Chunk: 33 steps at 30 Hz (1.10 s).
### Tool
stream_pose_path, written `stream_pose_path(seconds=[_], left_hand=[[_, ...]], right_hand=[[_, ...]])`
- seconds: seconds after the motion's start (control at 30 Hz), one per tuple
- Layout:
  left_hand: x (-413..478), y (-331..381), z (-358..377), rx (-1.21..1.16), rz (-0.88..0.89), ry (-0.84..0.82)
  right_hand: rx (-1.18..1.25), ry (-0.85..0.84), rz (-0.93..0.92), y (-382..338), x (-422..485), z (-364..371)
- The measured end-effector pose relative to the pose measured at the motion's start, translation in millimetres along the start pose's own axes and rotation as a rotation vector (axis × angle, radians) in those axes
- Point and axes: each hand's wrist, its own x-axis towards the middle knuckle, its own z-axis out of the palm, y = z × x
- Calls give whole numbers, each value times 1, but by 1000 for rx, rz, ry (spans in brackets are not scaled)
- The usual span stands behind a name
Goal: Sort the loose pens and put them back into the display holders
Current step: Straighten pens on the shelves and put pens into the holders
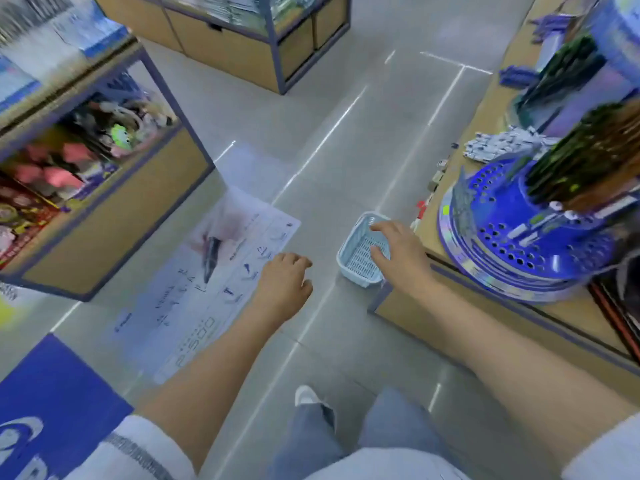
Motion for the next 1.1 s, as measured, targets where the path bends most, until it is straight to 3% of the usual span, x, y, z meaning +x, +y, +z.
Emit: stream_pose_path(seconds=[0.17,0.43,0.77,1.1], left_hand=[[67,-37,-36,-31,46,22],[256,-51,-82,-3,192,-37],[521,12,-149,61,427,-166],[806,97,-183,200,738,-236]], right_hand=[[-12,83,-3,-22,89,10],[-38,153,183,6,253,11],[-63,219,434,88,445,-70],[6,424,665,200,636,-141]])
